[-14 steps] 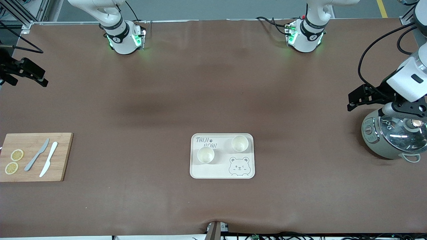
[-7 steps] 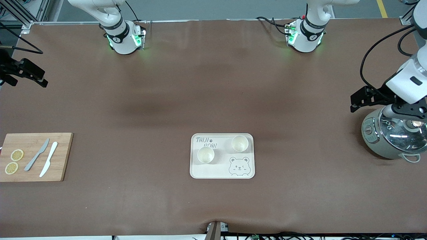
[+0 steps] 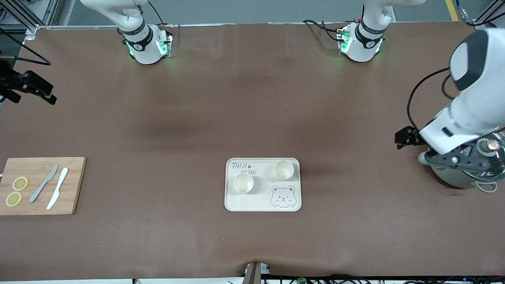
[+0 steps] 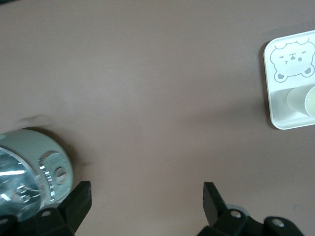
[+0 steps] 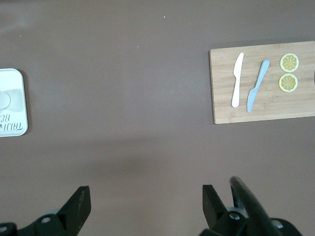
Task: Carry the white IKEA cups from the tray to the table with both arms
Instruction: 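Reach the left gripper and the right gripper down to the two white cups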
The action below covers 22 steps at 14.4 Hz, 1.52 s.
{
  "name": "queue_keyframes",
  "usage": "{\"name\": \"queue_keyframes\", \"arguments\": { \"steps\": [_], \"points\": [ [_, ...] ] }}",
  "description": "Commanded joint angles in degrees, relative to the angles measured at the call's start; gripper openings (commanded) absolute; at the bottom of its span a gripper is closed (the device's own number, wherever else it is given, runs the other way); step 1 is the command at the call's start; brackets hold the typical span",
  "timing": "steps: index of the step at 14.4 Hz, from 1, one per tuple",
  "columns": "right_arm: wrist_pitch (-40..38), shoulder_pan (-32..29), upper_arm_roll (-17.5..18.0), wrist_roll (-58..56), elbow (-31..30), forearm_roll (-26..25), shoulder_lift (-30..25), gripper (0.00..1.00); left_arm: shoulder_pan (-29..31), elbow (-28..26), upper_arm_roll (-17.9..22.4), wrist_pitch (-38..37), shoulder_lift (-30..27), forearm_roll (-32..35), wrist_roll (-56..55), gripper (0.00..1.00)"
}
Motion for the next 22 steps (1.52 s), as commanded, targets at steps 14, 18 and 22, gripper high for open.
{"name": "queue_keyframes", "arguments": {
  "steps": [14, 18, 22],
  "points": [
    [8.37, 7.18, 0.72, 14.44, 5.68, 8.07, 13.20, 1.00, -15.72, 0.83, 0.07, 13.39, 13.85, -3.27, -22.71, 1.00],
    [10.21, 12.28, 0.63, 21.29, 9.39, 8.16, 18.13, 1.00, -16.26, 0.83, -0.02, 18.93, 17.99, -6.77, -23.79, 1.00],
    [15.75, 16.41, 0.63, 28.31, 10.79, 8.16, 22.43, 1.00, -16.88, 0.74, -1.51, 25.77, 22.38, -7.66, -24.30, 1.00]
  ]
}}
